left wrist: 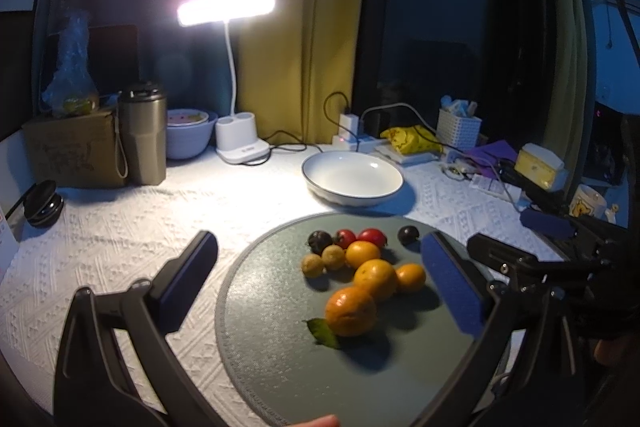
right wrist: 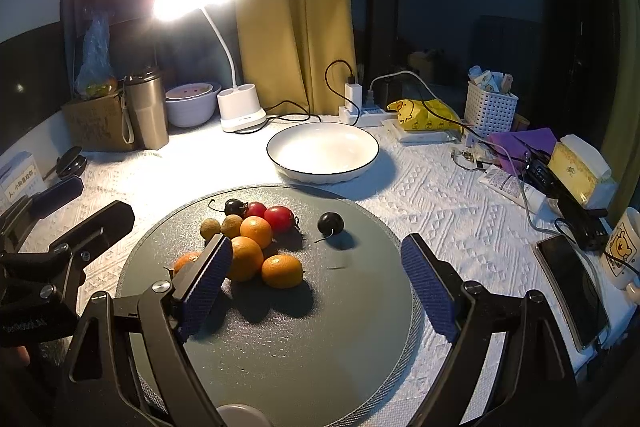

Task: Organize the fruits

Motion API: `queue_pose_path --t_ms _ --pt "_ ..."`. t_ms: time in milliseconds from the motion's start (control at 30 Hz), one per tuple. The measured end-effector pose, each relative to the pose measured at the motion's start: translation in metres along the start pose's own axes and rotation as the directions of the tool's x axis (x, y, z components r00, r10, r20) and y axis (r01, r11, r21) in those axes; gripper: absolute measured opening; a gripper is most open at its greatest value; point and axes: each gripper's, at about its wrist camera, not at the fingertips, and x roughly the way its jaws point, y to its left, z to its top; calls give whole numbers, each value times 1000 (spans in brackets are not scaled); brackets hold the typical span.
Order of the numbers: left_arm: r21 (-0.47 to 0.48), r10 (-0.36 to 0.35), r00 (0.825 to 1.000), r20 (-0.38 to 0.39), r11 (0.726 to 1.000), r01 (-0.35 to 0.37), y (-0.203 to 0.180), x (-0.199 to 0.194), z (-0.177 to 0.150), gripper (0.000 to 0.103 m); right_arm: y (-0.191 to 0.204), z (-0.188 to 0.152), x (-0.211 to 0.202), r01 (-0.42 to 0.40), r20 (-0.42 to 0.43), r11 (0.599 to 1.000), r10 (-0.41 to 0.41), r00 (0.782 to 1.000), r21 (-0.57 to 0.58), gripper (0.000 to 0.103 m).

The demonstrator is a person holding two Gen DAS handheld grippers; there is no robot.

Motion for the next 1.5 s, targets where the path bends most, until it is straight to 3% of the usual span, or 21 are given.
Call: queue_pose_path --t_ms 1033,1500 --pt "-2 -29 1000 0 1000 29 -1 0 6 103 -6 9 -8 2 30 1000 -2 1000 4 89" --pt "-1 -44 997 -57 999 44 1 21 -1 103 -4 9 0 -1 12 1000 1 1000 5 89"
